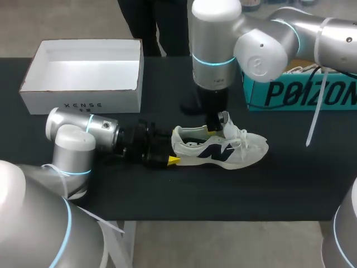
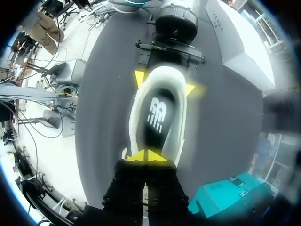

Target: Take the shoe out of the shoebox, open the shoe tongue, remove and reinsert the insole, then place the shoe into the shoebox

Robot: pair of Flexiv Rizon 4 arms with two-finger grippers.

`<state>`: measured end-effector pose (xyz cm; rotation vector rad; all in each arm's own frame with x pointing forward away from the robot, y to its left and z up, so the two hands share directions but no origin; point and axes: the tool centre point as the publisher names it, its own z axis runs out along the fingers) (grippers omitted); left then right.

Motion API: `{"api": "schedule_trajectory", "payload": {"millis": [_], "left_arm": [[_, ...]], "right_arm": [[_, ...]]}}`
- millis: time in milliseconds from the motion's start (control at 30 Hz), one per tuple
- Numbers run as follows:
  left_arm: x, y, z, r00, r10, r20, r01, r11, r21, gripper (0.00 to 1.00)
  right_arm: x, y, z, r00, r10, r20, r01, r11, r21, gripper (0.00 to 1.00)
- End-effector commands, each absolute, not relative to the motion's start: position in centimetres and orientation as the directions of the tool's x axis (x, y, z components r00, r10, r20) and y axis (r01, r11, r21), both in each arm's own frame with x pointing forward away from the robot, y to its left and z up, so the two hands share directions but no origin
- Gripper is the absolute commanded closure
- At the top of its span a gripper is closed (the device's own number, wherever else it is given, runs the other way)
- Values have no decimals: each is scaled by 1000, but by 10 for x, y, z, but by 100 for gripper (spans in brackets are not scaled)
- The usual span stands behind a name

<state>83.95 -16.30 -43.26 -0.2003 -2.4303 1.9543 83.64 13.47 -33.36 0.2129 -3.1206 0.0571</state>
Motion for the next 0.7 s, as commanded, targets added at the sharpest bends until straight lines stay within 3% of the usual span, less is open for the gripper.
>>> {"api": "schedule_trajectory", "payload": {"millis": [33, 700], "left_arm": [[839, -164, -435, -992, 110, -67, 89, 210, -974, 100], [839, -164, -435, -992, 110, -67, 89, 210, -974, 100]], "right_arm": [[849, 145, -344, -992, -123, 23, -125, 989, -75, 100], [864, 133, -389, -999, -26, 39, -31, 993, -113, 100]]}}
